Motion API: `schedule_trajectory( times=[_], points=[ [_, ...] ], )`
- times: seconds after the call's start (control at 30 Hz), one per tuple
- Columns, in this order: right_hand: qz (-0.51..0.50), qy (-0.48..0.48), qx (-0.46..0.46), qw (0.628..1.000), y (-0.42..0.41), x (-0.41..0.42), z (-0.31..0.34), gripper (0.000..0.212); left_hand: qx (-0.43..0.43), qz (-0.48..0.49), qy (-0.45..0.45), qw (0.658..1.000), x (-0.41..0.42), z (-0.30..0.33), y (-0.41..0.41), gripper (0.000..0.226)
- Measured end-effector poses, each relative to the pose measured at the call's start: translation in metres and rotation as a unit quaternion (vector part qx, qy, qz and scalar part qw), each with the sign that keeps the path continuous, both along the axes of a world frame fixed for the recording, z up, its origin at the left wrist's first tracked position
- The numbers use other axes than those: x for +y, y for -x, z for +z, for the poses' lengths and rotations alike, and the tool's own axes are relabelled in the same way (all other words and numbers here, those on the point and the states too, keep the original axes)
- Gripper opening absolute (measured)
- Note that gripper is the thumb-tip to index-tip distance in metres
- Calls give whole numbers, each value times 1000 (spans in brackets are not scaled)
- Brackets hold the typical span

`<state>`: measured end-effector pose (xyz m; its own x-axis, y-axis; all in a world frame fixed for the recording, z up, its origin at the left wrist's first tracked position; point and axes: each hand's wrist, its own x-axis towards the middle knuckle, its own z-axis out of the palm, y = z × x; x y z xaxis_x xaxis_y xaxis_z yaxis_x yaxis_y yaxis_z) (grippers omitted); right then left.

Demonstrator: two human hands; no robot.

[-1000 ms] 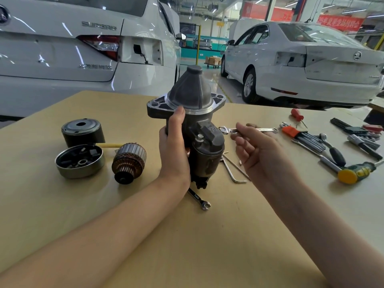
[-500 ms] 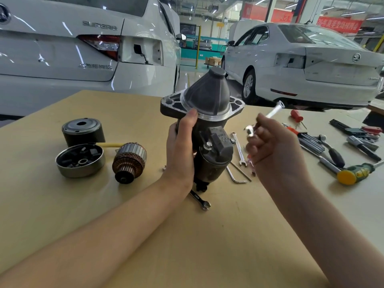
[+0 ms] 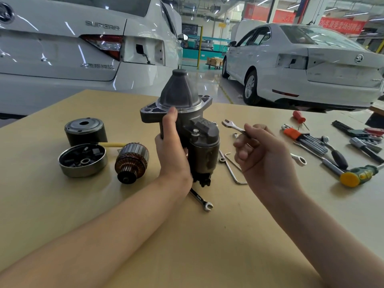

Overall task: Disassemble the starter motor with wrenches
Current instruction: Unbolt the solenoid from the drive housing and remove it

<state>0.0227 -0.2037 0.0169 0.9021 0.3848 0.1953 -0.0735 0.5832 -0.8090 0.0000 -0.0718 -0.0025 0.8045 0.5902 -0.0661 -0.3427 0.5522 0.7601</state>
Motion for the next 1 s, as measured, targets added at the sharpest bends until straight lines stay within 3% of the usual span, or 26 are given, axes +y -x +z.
schedule_trajectory(
  times=[0.23,0.43,0.63,0.77,0.9,1.0],
  points=[
    [36,28,-23,999,-2,4,-4,18,3,-15,-8,1000,-1,2,1,109],
    [-18,62,-6,998,-4,-2,1,27,7,-15,-33,999,-6,2,3,101],
    [-35,43,45,997,-6,-5,7,16,-9,-41,-53,998,-6,4,5,104],
    [-64,116,-44,990,-3,-10,8,19,-13,-63,-103,993,-8,4,6,97],
    [-119,223,-165,953,2,-8,6,30,-24,-81,-141,986,-10,4,6,92],
    [-93,229,-125,961,1,-8,7,28,-21,-87,-142,986,-9,4,6,93]
  ],
)
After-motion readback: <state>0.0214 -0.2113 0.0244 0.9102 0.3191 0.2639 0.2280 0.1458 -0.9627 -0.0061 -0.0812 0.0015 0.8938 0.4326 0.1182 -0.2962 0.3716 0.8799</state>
